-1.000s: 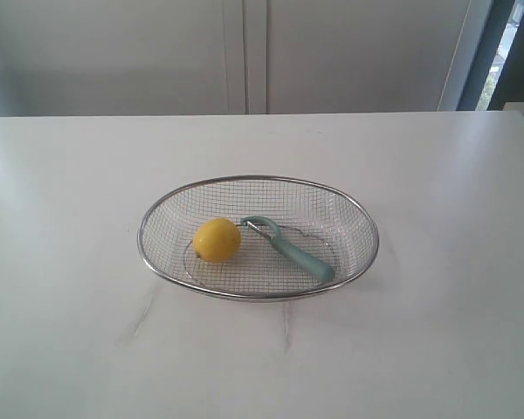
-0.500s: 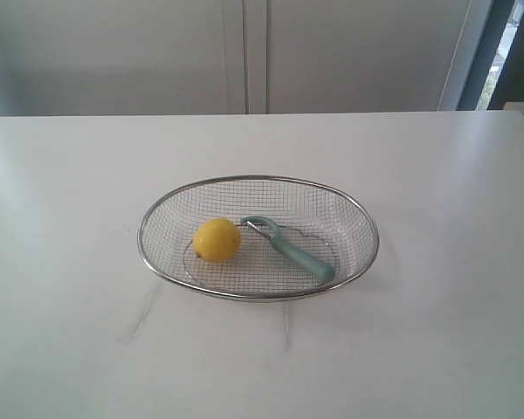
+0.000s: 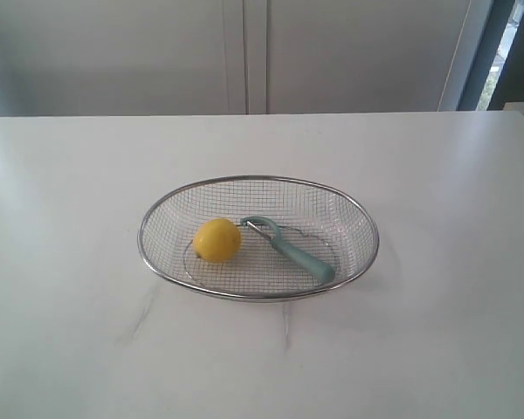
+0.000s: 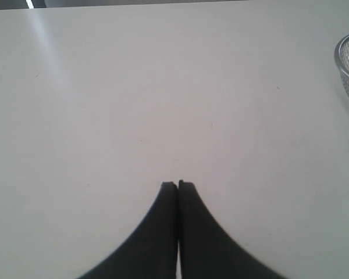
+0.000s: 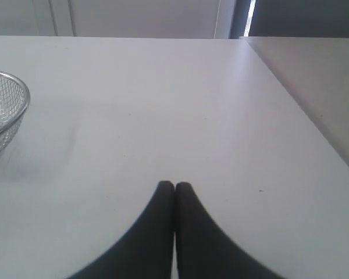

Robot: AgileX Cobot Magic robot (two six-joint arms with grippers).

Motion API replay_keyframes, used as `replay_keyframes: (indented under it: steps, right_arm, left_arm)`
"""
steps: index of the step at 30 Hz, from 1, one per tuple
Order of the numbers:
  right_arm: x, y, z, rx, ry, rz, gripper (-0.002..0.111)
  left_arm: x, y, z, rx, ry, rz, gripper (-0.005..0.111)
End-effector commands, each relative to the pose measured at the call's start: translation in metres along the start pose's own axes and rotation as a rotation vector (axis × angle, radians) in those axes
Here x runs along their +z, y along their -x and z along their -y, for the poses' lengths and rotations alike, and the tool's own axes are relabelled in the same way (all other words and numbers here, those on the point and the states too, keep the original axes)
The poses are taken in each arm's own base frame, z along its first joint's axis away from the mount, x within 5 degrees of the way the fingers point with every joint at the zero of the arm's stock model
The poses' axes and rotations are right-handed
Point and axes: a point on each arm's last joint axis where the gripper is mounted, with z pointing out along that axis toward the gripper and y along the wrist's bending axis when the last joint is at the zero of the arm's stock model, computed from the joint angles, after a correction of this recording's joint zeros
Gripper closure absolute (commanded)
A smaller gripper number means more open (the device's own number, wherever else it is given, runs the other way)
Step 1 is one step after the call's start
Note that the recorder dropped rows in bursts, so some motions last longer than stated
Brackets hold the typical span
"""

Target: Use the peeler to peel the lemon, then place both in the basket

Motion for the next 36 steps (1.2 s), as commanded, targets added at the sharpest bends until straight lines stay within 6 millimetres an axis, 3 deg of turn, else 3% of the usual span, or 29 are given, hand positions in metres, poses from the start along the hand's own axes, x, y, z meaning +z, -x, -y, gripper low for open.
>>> replay_keyframes:
  steps: [1, 13, 36]
  right_arm:
    - [0.0, 0.0, 0.0, -0.033, 0.005, 0.015, 0.108]
    - [-0.001, 0.0, -0.011, -0.081, 0.202, 0.023, 0.108]
    - [-0.001, 0.0, -0.009, -0.04, 0.164, 0.02, 0.108]
  left_arm:
    - [0.0, -0.001, 0.0, -0.009, 0.001, 0.001, 0.107]
    - [0.0, -0.001, 0.0, -0.009, 0.001, 0.004, 0.107]
    - [0.0, -0.001, 0.0, -0.009, 0.001, 0.004, 0.107]
